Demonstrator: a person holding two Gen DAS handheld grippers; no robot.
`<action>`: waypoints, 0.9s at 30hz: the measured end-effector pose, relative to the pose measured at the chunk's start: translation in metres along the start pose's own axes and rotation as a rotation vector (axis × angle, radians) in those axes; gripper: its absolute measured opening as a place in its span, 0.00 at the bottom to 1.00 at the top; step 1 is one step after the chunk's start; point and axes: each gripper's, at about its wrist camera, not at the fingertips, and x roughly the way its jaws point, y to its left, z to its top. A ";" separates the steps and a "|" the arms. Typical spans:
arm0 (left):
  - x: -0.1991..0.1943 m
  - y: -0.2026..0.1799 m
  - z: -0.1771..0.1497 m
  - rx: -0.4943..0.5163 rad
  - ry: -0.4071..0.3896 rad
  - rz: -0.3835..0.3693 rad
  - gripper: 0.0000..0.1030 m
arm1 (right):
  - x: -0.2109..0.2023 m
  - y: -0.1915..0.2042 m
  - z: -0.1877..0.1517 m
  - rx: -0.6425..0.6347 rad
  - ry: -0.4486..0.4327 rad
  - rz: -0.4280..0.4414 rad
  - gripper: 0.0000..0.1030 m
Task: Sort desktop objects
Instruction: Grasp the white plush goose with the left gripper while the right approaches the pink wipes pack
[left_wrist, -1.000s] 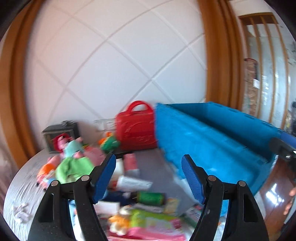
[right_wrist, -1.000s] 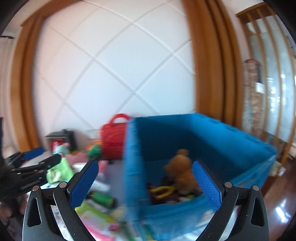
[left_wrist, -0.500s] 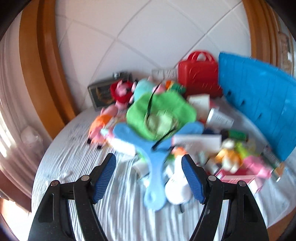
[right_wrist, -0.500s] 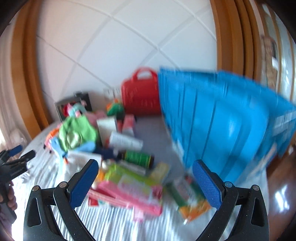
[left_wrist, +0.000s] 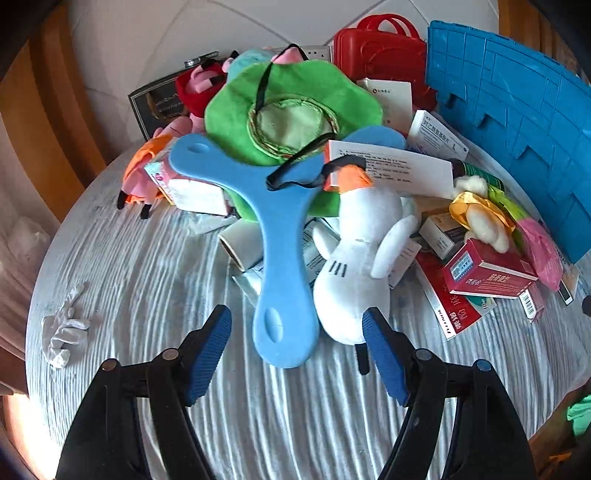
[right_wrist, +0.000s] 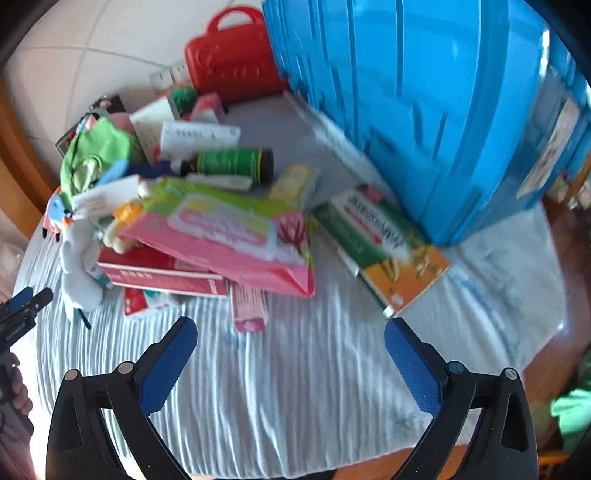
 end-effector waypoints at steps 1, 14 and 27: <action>0.004 -0.005 0.001 0.000 0.006 -0.003 0.71 | 0.007 -0.004 -0.002 0.003 0.024 0.012 0.99; 0.052 -0.024 0.023 -0.049 0.074 0.001 0.45 | 0.024 -0.040 0.013 -0.044 0.042 -0.125 0.83; 0.044 -0.025 0.011 -0.045 0.085 0.053 0.45 | 0.065 -0.074 0.011 -0.162 -0.168 -0.279 1.00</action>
